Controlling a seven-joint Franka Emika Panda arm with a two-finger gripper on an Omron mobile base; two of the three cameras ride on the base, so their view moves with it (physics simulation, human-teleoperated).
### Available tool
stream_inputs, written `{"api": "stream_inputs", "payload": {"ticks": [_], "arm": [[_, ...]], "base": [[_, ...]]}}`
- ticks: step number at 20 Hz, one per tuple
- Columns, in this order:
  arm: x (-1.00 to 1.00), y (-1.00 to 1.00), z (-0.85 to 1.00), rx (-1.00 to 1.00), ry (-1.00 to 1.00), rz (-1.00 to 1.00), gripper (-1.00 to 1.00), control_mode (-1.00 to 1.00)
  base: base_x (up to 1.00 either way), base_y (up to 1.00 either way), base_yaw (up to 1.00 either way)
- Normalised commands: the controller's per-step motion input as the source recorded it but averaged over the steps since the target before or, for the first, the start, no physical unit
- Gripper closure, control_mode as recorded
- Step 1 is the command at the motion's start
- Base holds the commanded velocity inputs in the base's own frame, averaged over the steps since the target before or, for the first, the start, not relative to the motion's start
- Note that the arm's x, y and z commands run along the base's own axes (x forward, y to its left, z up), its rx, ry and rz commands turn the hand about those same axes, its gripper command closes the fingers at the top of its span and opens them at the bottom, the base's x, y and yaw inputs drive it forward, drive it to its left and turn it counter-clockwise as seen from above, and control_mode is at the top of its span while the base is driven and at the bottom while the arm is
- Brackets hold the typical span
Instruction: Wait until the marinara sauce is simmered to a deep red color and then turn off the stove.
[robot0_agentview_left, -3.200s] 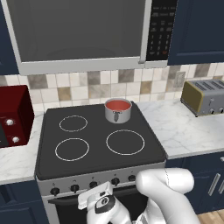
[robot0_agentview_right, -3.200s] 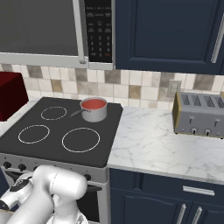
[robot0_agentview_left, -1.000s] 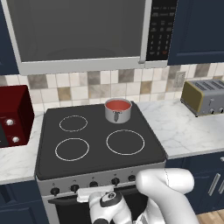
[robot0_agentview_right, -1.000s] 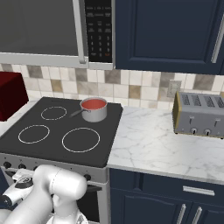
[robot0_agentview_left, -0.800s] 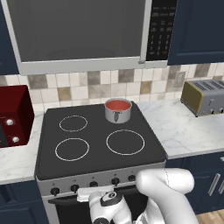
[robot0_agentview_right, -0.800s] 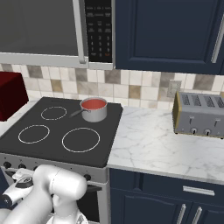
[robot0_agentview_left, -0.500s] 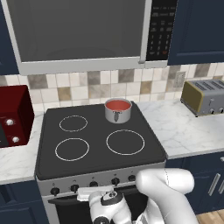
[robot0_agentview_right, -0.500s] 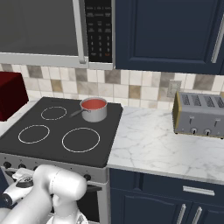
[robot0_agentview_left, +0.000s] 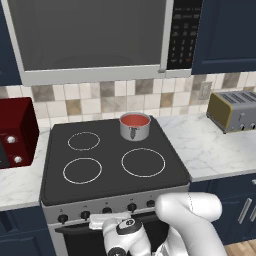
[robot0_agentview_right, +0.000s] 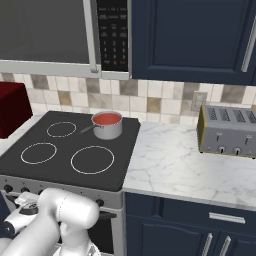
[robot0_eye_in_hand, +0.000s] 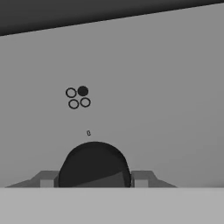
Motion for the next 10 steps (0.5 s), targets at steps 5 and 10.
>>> {"api": "stream_inputs", "payload": {"ticks": [5,10], "arm": [[-0.25,0.0,0.0,0.23,-0.03,-0.26,1.0,-1.0],[-0.31,0.0,0.0,0.3,-0.03,-0.3,1.0,-1.0]], "base": [[0.0,0.0,0.0],[0.0,0.0,0.0]]}}
